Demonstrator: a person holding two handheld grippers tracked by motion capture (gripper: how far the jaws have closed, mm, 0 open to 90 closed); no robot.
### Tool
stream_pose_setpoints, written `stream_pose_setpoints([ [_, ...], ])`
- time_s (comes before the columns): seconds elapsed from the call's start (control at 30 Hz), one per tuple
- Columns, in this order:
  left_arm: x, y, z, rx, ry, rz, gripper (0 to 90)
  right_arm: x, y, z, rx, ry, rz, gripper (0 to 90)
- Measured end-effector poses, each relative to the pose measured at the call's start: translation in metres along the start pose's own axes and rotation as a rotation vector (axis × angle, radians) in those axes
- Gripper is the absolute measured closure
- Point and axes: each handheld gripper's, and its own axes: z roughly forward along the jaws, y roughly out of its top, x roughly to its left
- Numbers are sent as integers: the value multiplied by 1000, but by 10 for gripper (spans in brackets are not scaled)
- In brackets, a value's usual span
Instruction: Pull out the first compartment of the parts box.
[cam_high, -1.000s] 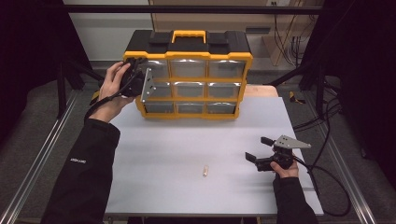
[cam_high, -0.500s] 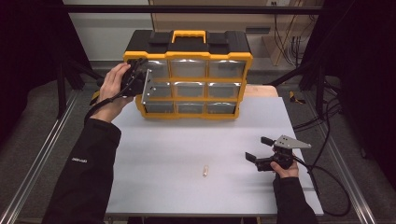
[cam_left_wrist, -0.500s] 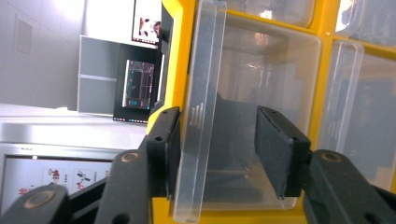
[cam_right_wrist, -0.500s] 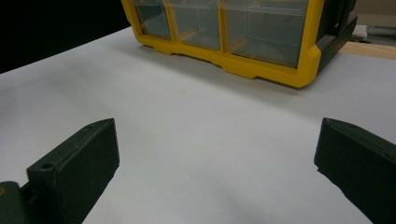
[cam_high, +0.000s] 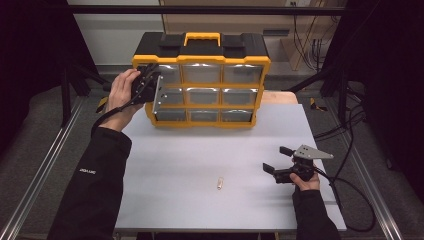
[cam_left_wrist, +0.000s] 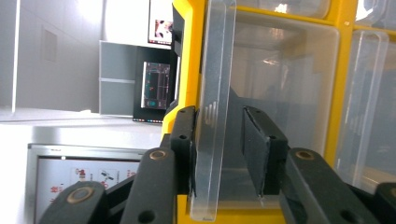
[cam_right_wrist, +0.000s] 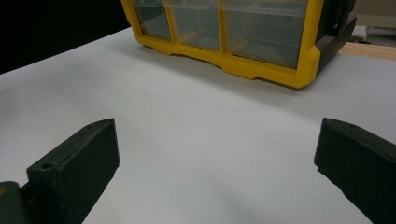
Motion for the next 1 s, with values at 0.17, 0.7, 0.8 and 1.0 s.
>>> stream_pose_setpoints([
  [0.17,0,0,0,2,16,3,725,0,0,0,0,-1,-1,6],
  [0.7,-2,0,1,3,44,57,774,0,0,0,-1,-1,0,6],
  [0.8,-3,0,1,4,46,75,779,0,0,0,-1,0,1,6],
  [1.0,-2,1,0,5,45,86,782,0,0,0,-1,-1,0,6],
])
